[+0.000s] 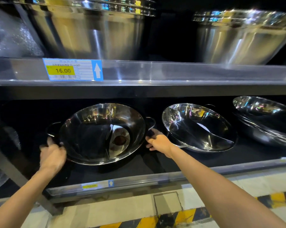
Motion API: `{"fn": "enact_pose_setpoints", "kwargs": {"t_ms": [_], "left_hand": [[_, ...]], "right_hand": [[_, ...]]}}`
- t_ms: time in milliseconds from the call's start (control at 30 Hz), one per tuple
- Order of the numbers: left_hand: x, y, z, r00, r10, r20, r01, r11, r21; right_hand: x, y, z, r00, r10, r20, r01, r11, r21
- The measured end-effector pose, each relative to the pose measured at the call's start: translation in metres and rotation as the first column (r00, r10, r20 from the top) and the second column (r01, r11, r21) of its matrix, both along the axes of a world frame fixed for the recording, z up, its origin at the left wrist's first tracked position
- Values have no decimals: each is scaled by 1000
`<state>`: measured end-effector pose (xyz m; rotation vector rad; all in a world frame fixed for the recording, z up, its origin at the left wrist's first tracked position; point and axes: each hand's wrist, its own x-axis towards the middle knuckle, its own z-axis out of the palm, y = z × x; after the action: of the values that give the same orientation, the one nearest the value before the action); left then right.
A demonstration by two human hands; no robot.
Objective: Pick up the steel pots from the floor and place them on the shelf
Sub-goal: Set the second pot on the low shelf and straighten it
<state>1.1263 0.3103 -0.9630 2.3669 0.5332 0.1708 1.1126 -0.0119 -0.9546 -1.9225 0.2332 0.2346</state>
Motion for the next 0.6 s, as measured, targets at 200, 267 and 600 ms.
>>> {"fn": "enact_pose_setpoints", "kwargs": {"t_ms": [200, 267, 600], "left_hand": [[-28, -125, 40, 899, -287, 331, 282, 957, 65], [-47, -191, 47, 893, -323, 313, 372, 922, -107], [-114, -411, 17, 921, -364, -138, 219, 778, -589]], "right_hand": [[-37, -107, 30, 964, -202, 174, 229, 962, -147], [-50, -153, 42, 913, -338, 228, 377, 913, -154], [-60, -275, 35, 971, -224, 85, 200, 565, -800]]}}
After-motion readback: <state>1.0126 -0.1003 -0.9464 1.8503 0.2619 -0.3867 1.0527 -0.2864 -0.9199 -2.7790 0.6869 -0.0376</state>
